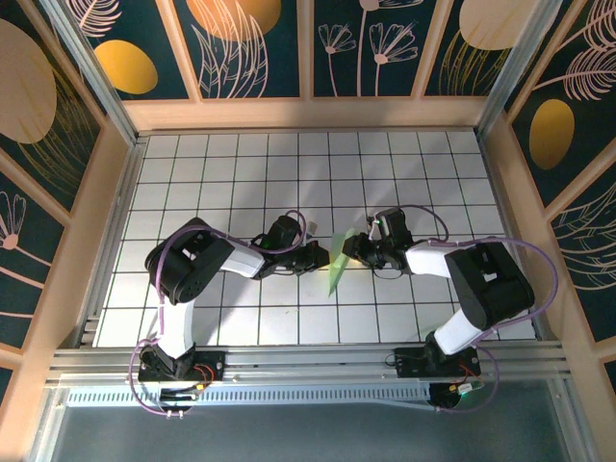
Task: Fold a paper plane with a square sheet of paper (fold left side to right side)
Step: Fold the wing for the fifth time at the center of the table.
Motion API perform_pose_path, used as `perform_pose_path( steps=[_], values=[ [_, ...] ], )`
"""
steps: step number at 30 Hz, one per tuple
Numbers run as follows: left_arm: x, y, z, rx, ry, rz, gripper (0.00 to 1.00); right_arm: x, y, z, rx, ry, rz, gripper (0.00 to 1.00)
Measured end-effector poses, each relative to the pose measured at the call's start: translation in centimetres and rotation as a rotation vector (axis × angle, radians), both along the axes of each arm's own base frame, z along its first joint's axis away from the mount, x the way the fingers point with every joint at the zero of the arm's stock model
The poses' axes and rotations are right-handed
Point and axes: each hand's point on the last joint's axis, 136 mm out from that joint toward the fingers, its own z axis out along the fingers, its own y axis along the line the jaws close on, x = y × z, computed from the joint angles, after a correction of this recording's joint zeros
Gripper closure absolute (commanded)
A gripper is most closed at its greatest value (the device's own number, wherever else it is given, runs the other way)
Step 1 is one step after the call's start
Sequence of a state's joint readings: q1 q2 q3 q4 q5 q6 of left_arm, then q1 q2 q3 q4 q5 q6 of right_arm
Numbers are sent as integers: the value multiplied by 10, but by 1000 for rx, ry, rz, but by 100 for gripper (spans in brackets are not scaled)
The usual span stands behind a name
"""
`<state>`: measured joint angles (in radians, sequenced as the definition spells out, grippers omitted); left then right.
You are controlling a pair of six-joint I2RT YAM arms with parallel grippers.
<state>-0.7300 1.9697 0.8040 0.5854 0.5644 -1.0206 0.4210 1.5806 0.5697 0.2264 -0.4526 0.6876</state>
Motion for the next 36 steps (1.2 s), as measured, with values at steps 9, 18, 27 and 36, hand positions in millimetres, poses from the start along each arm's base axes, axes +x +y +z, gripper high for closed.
perform_pose_path(
  steps=[9, 18, 27, 36],
  values=[
    [1, -2, 0, 9, -2, -17, 98, 1, -1, 1, -27, -17, -12, 65],
    [2, -3, -1, 20, -4, -24, 97, 5, -8, 19, -57, -74, -28, 75],
    [2, -3, -1, 26, -11, -32, 97, 16, 22, 41, -52, -132, 48, 93],
    [2, -3, -1, 27, -12, -32, 98, 13, 21, 13, -110, -60, 46, 94]
  ],
)
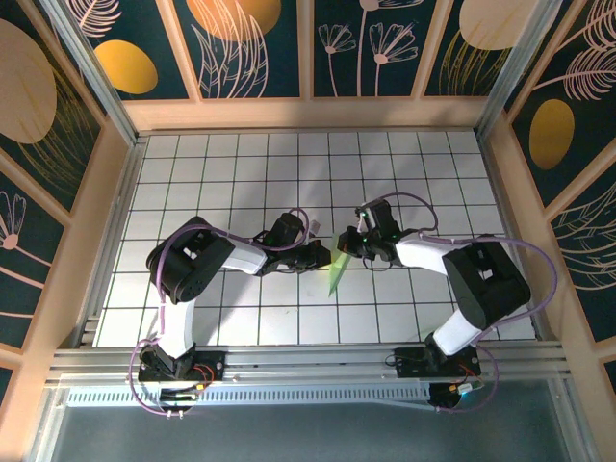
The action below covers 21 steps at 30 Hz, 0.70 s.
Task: Fold a paper plane with a square sheet of paper (fold left side to right side)
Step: Fold the wing for the fifth time at the center of the table.
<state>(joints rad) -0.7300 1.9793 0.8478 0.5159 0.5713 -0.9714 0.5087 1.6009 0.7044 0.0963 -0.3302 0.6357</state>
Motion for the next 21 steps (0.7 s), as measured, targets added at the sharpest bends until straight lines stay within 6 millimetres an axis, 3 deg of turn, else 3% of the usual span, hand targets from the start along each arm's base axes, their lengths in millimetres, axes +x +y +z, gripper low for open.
perform_pose_path(
  steps=[21],
  values=[
    [-1, -1, 0, -10, 3, -9, 100, -11, -12, -18, -37, 36, -26, 95]
  ],
)
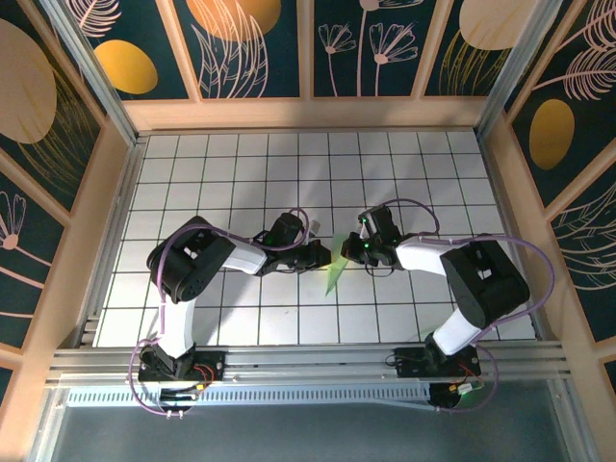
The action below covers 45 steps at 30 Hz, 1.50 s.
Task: Fold a paper plane with a square sheet of paper (fold left side to right side)
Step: Fold the wing for the fifth time at the center of the table.
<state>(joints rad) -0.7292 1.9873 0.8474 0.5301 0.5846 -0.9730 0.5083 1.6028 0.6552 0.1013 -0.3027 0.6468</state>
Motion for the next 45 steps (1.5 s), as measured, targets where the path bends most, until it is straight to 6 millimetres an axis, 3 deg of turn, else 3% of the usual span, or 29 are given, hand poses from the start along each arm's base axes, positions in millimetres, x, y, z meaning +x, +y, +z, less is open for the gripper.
perform_pose_path(
  steps=[15, 22, 27, 32, 38, 45],
  values=[
    [0, 0, 0, -13, 4, -2, 100, -2, -3, -6, 24, -8, -16, 100],
    [4, 2, 4, 12, -20, 26, 86, -4, -4, -7, 52, -46, -17, 100],
    [12, 10, 24, 45, -72, 72, 81, -5, -6, -7, 70, -71, -17, 100],
    [14, 16, 56, 47, -135, 82, 89, -6, -7, -6, 78, -88, -18, 100],
    [0, 15, 82, 15, -157, 31, 97, -6, -6, -6, 83, -91, -16, 100],
    [-40, -5, 78, 1, -103, -97, 99, -6, -6, -6, 84, -92, -15, 100]
  ],
)
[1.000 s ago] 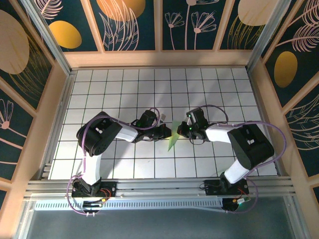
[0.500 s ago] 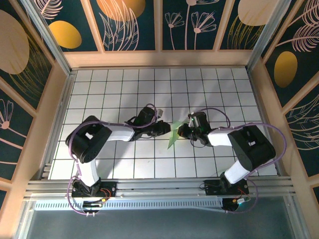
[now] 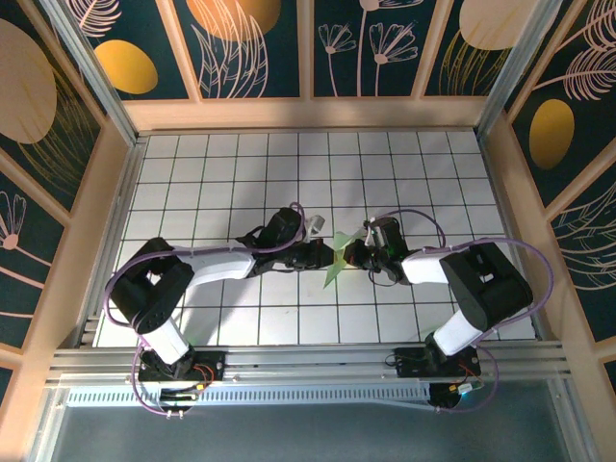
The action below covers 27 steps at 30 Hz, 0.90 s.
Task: Fold a paper plane with a square sheet of paper (fold left side to right side)
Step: Fold the wing for the fifth time at the center of the table.
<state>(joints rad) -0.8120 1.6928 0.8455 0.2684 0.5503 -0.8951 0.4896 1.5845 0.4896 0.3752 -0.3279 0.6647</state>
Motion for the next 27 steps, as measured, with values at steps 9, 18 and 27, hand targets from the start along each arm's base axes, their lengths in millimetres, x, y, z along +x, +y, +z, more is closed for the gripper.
perform_pose_path(
  steps=[9, 18, 27],
  values=[
    [-11, -2, -40, 79, 78, -24, 99, 0, 0, 0, 4, 2, 1, 100],
    [-12, -1, -54, 107, 102, -23, 99, 0, 0, 0, 2, 5, 1, 100],
    [-13, -1, -64, 123, 126, -18, 99, 0, 0, 0, -1, 7, 3, 100]
  ],
)
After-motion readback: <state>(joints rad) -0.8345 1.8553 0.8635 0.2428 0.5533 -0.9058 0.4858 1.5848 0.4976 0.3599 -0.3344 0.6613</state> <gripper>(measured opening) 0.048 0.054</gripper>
